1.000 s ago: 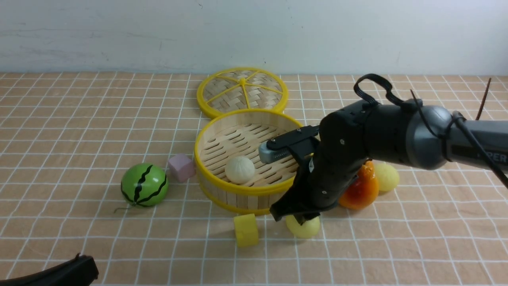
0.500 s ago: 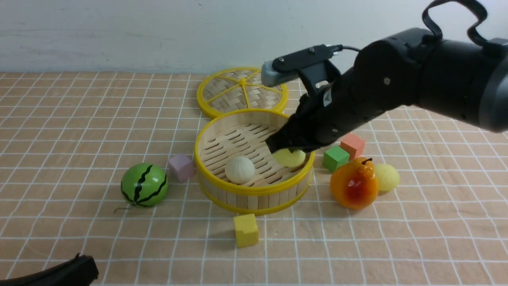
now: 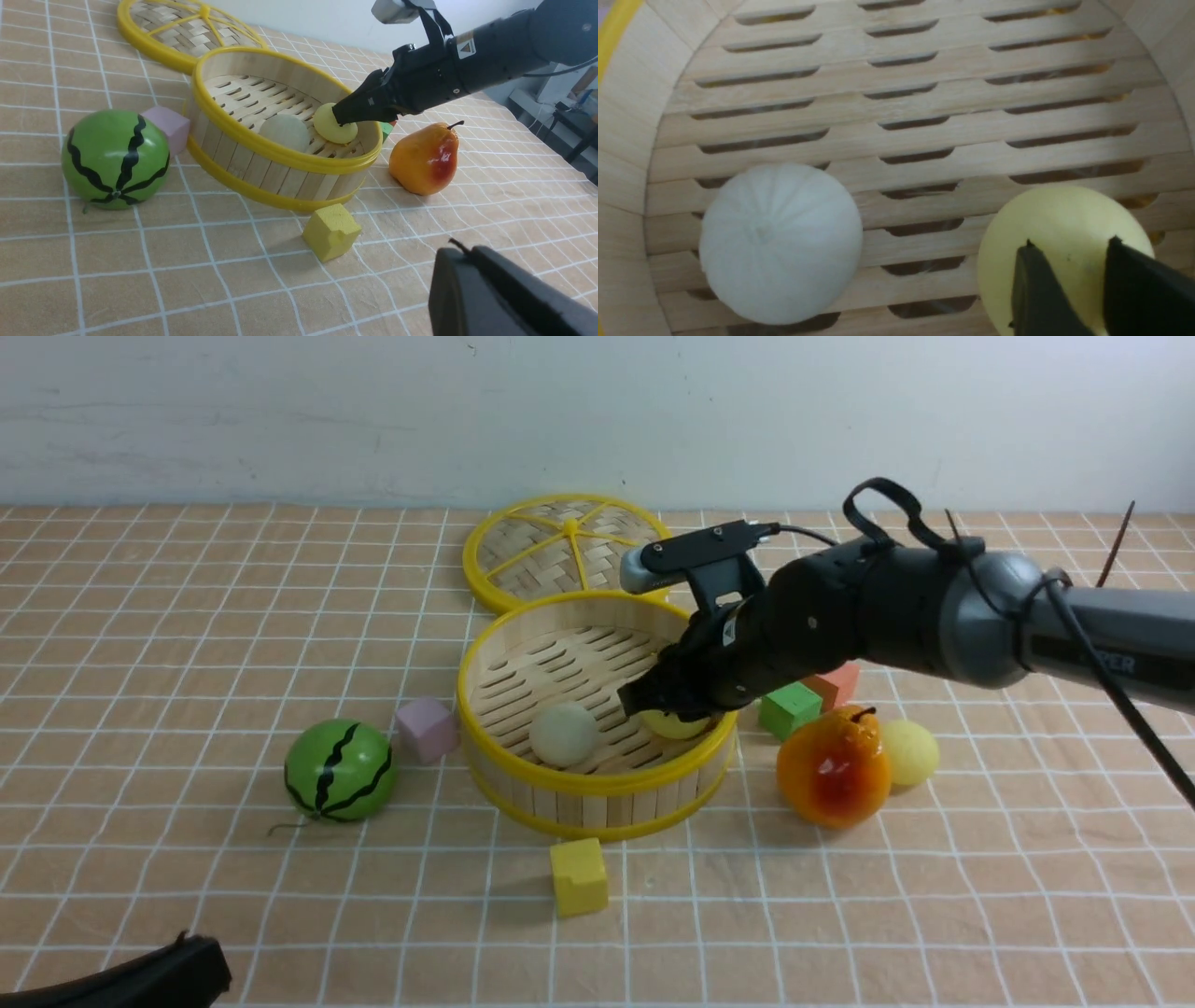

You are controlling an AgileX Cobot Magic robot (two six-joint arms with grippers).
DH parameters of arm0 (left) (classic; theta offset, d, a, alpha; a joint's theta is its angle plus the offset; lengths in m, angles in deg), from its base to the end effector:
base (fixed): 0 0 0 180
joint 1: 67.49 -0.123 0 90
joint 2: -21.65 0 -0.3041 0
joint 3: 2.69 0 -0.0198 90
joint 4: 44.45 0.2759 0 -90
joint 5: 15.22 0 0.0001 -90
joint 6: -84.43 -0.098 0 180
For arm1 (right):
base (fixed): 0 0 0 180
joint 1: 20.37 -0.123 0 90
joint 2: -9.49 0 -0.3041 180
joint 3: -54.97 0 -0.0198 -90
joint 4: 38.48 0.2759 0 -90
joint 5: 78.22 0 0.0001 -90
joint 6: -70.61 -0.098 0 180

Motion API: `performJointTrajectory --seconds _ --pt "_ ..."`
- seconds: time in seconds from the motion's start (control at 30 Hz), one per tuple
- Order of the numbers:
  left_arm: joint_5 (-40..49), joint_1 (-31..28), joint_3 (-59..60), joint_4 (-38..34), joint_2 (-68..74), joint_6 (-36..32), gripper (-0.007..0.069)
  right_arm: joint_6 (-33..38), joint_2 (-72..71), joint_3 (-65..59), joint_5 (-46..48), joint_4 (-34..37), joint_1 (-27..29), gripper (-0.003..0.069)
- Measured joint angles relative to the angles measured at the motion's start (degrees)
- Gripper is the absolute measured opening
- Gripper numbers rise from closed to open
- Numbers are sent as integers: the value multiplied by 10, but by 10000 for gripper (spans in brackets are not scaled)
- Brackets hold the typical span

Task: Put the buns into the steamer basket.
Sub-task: Use the right arm to put the steamed stuffed bun into the steamer, then use the right arm to grab a steamed stuffed bun

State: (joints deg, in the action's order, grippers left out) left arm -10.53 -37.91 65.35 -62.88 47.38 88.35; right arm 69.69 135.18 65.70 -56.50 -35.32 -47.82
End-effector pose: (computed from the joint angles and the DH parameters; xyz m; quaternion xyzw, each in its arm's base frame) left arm 0.0854 -0.0514 0.2425 0.0565 0.7538 -0.2951 0.5844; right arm 0.4455 0.2337 0.2002 -0.1937 0.9088 0.1088 0.3531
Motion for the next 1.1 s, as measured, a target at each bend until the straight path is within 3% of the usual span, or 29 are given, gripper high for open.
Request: performJointTrajectory --seconds 0.13,0.3,0.47,0.5,0.6,0.73,0.83,1.1 --pt "0 0 0 0 0 0 17 -1 -20 1 14 3 0 414" --pt "0 0 0 0 0 0 18 -1 -100 2 68 -16 4 481" --pt "0 0 0 0 0 0 20 -21 -152 5 183 -80 48 435" --pt "0 0 0 0 0 0 20 -42 -149 5 242 -95 79 396" --pt "0 0 0 0 0 0 21 -56 -128 -3 293 -90 134 339" --pt "0 0 0 0 0 0 28 -26 -89 -13 292 -20 185 262" --pt "0 0 0 0 0 0 29 9 -69 -14 266 33 196 251" --pt "0 0 0 0 0 0 37 22 -34 -14 222 54 199 256"
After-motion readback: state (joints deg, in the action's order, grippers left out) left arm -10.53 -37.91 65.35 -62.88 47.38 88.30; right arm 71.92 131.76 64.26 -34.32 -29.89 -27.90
